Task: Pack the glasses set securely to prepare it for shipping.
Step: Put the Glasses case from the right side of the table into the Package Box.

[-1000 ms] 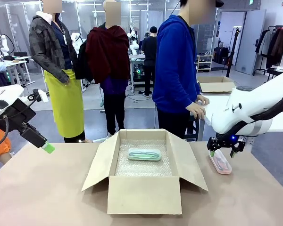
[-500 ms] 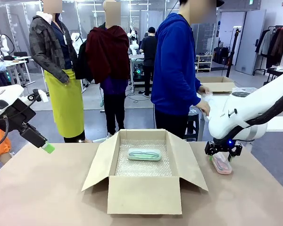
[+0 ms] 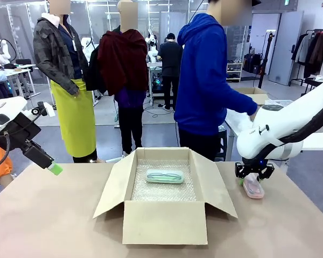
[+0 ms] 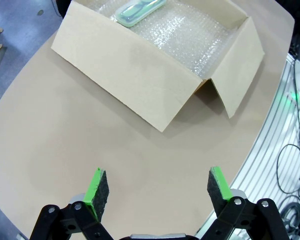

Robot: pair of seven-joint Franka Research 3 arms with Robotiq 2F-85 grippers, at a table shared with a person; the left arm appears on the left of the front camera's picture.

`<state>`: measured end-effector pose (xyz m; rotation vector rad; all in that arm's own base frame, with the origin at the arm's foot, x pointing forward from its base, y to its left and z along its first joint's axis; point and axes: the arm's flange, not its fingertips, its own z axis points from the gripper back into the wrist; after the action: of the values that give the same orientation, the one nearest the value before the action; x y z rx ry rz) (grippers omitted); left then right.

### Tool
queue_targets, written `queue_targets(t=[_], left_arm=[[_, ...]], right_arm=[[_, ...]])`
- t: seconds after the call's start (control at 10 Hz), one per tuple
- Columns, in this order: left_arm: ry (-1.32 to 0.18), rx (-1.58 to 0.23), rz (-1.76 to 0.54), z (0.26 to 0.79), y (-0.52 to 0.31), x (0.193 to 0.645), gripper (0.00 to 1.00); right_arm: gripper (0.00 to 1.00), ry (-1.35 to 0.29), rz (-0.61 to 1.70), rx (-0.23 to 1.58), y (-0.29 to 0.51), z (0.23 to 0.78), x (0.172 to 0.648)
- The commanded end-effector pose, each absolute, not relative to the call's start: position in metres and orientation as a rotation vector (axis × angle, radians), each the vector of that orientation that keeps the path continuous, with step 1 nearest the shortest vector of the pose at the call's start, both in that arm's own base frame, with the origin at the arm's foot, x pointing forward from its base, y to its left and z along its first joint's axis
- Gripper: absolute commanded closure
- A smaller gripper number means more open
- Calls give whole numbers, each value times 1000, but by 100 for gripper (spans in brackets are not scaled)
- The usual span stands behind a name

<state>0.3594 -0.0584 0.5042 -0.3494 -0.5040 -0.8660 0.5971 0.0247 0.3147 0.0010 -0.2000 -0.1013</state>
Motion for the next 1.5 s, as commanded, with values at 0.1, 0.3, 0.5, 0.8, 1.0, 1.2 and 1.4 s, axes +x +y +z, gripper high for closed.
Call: queue_targets(t=[0.1,0.3,0.5,0.8,1.0,1.2,1.4], left_arm=[[-515,-373,-881,504,-56,359,0],[-515,-373,-881,504,-56,359,0],[-515,-373,-881,504,-56,359,0],[-515,-373,-881,504,-56,359,0],[-515,-373,-881,504,-56,359,0],[-515,-373,-881,504,-56,359,0],[-515,-373,-881,504,-56,359,0]], right_arm=[[63,-176,-89,26,28,346,590],[63,-117,79,30,38,410,568],[63,-72,329,65,69,466,545],[63,-85,624,-20,136,502,527],[63,-97,1011,7,225,512,519],[63,-97,1224,58,294,504,515],[63,-122,1331,50,338,488,517]])
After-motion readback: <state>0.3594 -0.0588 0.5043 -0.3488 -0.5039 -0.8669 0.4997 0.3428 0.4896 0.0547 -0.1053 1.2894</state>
